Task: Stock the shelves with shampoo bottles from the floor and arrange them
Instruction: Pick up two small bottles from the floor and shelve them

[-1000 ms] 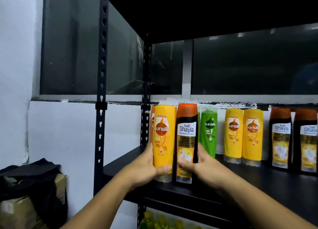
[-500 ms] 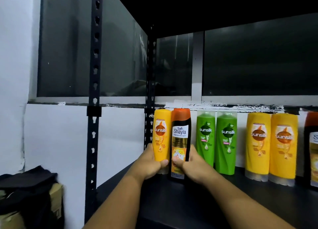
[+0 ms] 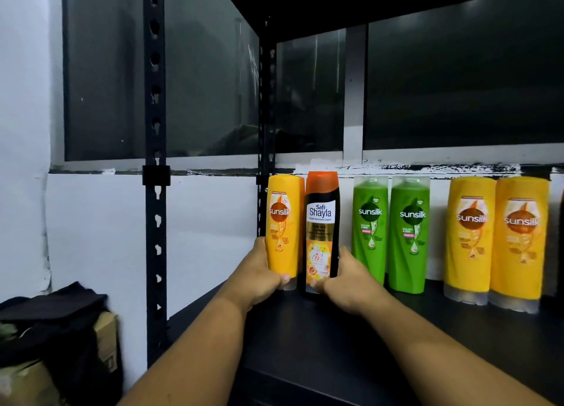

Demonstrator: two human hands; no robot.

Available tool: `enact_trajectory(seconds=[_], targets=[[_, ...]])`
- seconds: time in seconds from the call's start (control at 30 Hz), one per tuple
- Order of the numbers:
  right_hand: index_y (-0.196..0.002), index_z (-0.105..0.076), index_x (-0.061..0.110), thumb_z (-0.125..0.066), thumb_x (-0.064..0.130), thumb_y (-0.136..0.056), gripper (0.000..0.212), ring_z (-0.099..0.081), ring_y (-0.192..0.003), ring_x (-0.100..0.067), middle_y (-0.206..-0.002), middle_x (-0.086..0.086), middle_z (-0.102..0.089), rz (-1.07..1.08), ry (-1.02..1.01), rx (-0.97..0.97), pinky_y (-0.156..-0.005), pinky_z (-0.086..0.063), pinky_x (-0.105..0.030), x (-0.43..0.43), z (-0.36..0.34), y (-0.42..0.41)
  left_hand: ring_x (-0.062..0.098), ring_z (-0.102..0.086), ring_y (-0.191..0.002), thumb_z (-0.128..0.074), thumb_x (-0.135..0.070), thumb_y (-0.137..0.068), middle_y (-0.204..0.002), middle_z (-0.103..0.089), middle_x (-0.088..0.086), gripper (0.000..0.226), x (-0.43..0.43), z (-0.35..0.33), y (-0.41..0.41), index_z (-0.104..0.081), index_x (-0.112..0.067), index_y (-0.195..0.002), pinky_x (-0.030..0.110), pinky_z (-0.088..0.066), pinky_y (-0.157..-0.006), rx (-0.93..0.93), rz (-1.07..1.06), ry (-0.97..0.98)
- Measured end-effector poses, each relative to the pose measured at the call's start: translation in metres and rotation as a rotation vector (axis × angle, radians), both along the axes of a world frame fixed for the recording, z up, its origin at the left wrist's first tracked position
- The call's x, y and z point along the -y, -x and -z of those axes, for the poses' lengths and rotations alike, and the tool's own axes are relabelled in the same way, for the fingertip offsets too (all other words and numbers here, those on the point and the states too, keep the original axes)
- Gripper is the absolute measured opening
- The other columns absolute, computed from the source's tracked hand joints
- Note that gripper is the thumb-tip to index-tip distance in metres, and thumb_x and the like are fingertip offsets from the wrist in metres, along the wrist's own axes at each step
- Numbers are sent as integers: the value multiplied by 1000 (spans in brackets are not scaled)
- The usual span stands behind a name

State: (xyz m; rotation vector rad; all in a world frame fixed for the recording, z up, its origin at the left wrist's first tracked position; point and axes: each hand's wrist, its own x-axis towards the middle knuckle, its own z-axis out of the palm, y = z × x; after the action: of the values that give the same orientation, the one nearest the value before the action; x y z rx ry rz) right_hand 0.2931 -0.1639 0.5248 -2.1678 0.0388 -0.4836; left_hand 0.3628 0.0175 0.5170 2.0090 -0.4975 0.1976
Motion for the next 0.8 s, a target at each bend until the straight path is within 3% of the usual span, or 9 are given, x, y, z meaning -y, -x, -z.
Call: enact_trajectory(seconds=[0.3,0.47,0.57,0.67,0.8], targets=[[-122,-48,21,-81,17,-82,52,-54,-100,-10,-111,6,-59,47,80,15,-85,-42,-24,-2,-2,4,23,-53,-129,-78,-24,-85,-144,-53,-6,79,1,1,0,-31,-36,-147,51,-47,-109,27,-17,-26],[-127,-51,19,-81,18,-82,54,-55,-97,-10,-119,4,-64,84,89,30,-82,-43,-23,-3,-1,3,24,-51,-132,-76,-22,-89,-146,-50,-5,77,2,0,2,-30,-33,-149,46,-46,-109,45,-20,-47],[-127,-51,20,-82,18,-80,55,-60,-100,-13,-119,2,-66,102,89,36,-82,-45,-23,-3,-1,3,21,-54,-127,-76,-18,-88,-140,-53,-5,72,2,-2,2,-34,-34,-145,39,-47,-103,36,-20,-25],[-129,-51,19,-82,20,-80,58,-62,-108,-16,-121,1,-66,111,105,37,-88,-48,-26,-3,0,3,20,-56,-119,-78,-16,-83,-133,-57,-6,67,3,-5,3,-37,-39,-131,41,-50,-101,10,-21,-13],[-131,-50,19,-82,20,-81,59,-59,-101,-11,-121,2,-66,92,100,36,-87,-45,-23,-2,-1,5,19,-56,-119,-78,-14,-81,-131,-57,-6,68,5,-6,4,-36,-40,-127,42,-50,-101,11,-17,-12]])
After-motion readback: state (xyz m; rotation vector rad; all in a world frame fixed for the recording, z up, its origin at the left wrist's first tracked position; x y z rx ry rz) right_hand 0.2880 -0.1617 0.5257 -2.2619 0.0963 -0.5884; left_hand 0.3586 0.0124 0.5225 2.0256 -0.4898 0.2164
